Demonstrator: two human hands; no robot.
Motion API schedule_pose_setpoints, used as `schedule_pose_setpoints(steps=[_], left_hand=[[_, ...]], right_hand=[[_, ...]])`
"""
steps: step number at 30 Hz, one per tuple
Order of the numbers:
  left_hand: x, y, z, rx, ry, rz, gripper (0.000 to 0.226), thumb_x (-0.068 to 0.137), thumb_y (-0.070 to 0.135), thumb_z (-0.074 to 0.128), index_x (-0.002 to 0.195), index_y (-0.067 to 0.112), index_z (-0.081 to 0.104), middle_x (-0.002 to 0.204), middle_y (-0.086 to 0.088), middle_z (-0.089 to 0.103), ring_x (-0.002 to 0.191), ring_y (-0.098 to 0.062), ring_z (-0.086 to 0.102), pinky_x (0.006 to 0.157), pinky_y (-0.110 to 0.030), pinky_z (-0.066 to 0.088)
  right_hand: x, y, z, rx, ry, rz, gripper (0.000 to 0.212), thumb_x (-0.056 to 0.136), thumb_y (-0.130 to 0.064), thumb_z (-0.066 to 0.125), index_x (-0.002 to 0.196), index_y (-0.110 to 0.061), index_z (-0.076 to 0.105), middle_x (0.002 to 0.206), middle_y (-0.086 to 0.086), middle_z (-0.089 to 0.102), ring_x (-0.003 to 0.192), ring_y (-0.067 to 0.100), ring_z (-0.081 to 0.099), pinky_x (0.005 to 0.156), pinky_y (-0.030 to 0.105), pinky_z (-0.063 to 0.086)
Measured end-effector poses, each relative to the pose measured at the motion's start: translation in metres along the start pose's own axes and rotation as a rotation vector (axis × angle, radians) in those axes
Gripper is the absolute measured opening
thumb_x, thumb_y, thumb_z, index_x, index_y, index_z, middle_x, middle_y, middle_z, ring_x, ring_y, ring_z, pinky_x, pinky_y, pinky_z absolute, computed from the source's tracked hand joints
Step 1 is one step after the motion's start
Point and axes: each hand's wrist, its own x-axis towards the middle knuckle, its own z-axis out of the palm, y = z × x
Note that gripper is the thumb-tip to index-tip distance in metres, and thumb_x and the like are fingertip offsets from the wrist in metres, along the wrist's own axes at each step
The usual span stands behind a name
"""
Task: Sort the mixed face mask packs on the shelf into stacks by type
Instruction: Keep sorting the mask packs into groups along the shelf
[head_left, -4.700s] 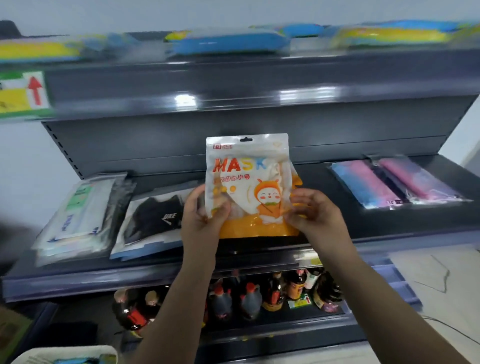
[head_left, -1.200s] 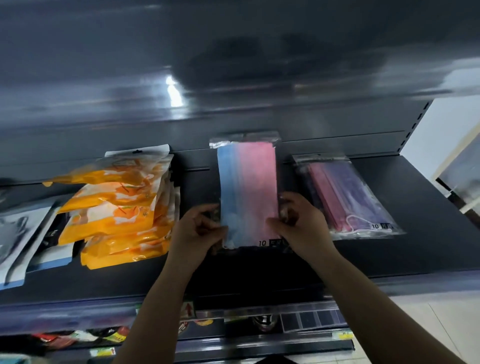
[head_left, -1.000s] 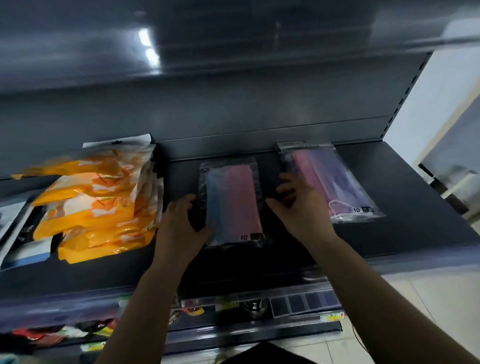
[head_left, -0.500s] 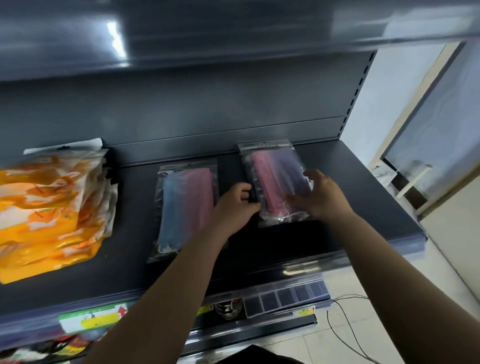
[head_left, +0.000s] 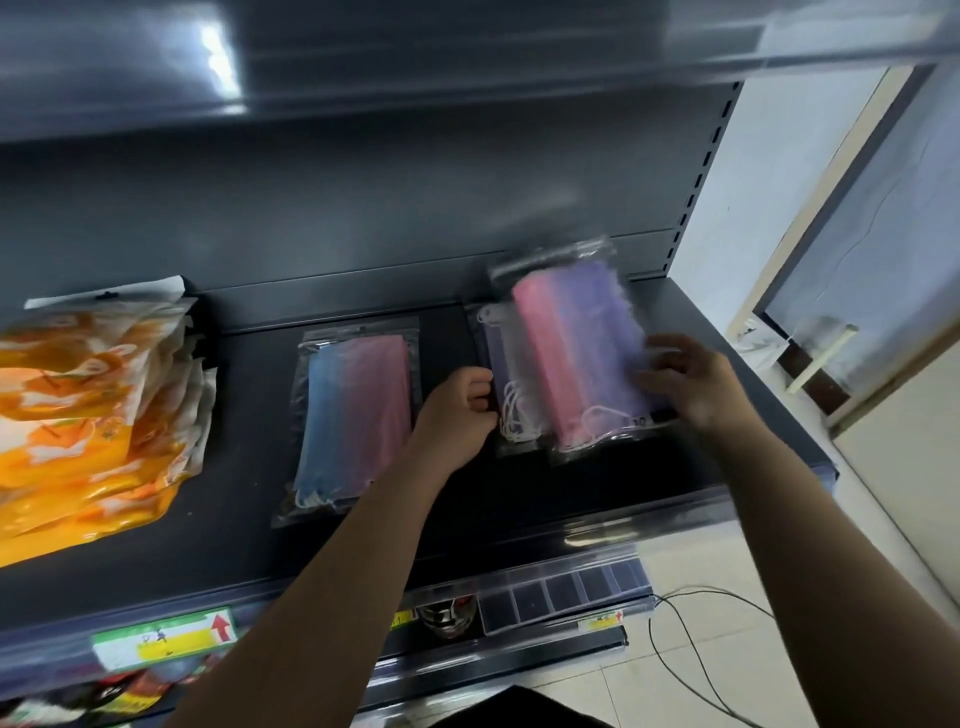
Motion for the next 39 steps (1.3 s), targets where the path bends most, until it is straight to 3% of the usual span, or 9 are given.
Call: schedule_pose_setpoints(steps=[4, 9, 14, 19, 23, 26, 29, 33, 39], left_hand=[[0.002, 0.001, 0.003, -0.032, 0.016, -0.005, 0.051, 0.084, -0.012, 0.048, 0.131, 0.007, 0.047, 0.135, -0.011, 0.051, 0.119, -0.020, 0.052, 0.090, -0.022, 0.039], [0.008, 0.005, 0.008, -0.338, 0.066, -0.133, 0.049, 0.085, -0.012, 0.051, 0.131, 0.005, 0.047, 0.135, -0.015, 0.048, 0.102, -0.021, 0.055, 0.077, -0.026, 0.050], [0.014, 0.011, 0.013, -0.498, 0.098, -0.208, 0.045, 0.085, -0.008, 0.053, 0.129, 0.004, 0.049, 0.133, -0.018, 0.048, 0.096, -0.019, 0.055, 0.072, -0.025, 0.047], [0.018, 0.012, 0.015, -0.554, 0.131, -0.241, 0.048, 0.087, -0.009, 0.050, 0.133, 0.003, 0.044, 0.118, -0.013, 0.054, 0.103, -0.023, 0.054, 0.090, -0.033, 0.045], [0.018, 0.024, 0.020, -0.835, 0.022, -0.380, 0.024, 0.090, -0.008, 0.046, 0.104, 0.011, 0.049, 0.083, -0.007, 0.054, 0.074, -0.016, 0.055, 0.070, -0.032, 0.046], [0.017, 0.031, 0.030, -0.591, -0.016, -0.274, 0.012, 0.087, 0.000, 0.058, 0.080, 0.009, 0.057, 0.075, -0.007, 0.058, 0.063, -0.015, 0.055, 0.062, -0.027, 0.048], [0.016, 0.026, 0.030, -0.379, 0.120, -0.071, 0.023, 0.081, 0.000, 0.067, 0.099, 0.012, 0.060, 0.092, -0.004, 0.064, 0.082, -0.017, 0.061, 0.073, -0.026, 0.050], [0.005, 0.008, -0.002, -0.457, 0.253, 0.064, 0.039, 0.077, -0.001, 0.069, 0.107, 0.021, 0.058, 0.104, -0.002, 0.067, 0.091, -0.017, 0.064, 0.079, -0.029, 0.051], [-0.022, -0.017, -0.067, -0.482, 0.378, 0.246, 0.045, 0.069, -0.004, 0.072, 0.095, 0.030, 0.058, 0.083, 0.013, 0.070, 0.078, -0.006, 0.063, 0.072, -0.026, 0.053]], right_hand=[[-0.004, 0.002, -0.044, 0.341, 0.085, 0.025, 0.028, 0.079, 0.002, 0.065, 0.084, -0.022, 0.051, 0.061, -0.008, 0.062, 0.052, 0.004, 0.060, 0.051, 0.019, 0.051], [-0.008, 0.003, -0.072, 0.568, 0.047, 0.049, 0.067, 0.032, -0.033, 0.090, 0.088, -0.022, 0.055, 0.072, -0.005, 0.073, 0.066, 0.010, 0.070, 0.058, 0.023, 0.057], [-0.004, 0.011, -0.061, 0.492, 0.082, 0.103, 0.028, 0.078, 0.002, 0.065, 0.085, -0.023, 0.053, 0.063, -0.005, 0.064, 0.052, 0.008, 0.064, 0.048, 0.019, 0.052], [0.011, 0.013, -0.032, 0.359, 0.025, 0.100, 0.031, 0.081, 0.008, 0.061, 0.084, -0.021, 0.051, 0.071, -0.001, 0.054, 0.059, 0.010, 0.059, 0.053, 0.021, 0.052], [0.018, 0.017, -0.011, 0.260, 0.031, 0.112, 0.028, 0.080, 0.008, 0.062, 0.094, -0.014, 0.052, 0.082, 0.004, 0.055, 0.076, 0.020, 0.056, 0.068, 0.027, 0.050], [0.014, 0.015, -0.006, 0.302, 0.053, 0.133, 0.030, 0.082, 0.008, 0.060, 0.105, -0.008, 0.050, 0.084, 0.004, 0.056, 0.076, 0.019, 0.057, 0.067, 0.024, 0.050], [0.003, 0.008, -0.005, 0.391, 0.023, 0.119, 0.028, 0.084, 0.006, 0.059, 0.104, -0.009, 0.049, 0.090, 0.005, 0.058, 0.080, 0.020, 0.060, 0.069, 0.028, 0.055], [-0.010, -0.005, 0.001, 0.567, -0.047, 0.098, 0.026, 0.083, 0.005, 0.059, 0.088, -0.018, 0.049, 0.094, 0.004, 0.060, 0.082, 0.021, 0.064, 0.064, 0.030, 0.058], [-0.022, -0.013, 0.026, 0.718, -0.164, 0.109, 0.069, 0.026, -0.033, 0.093, 0.083, -0.021, 0.055, 0.087, 0.001, 0.064, 0.083, 0.021, 0.070, 0.070, 0.038, 0.061]])
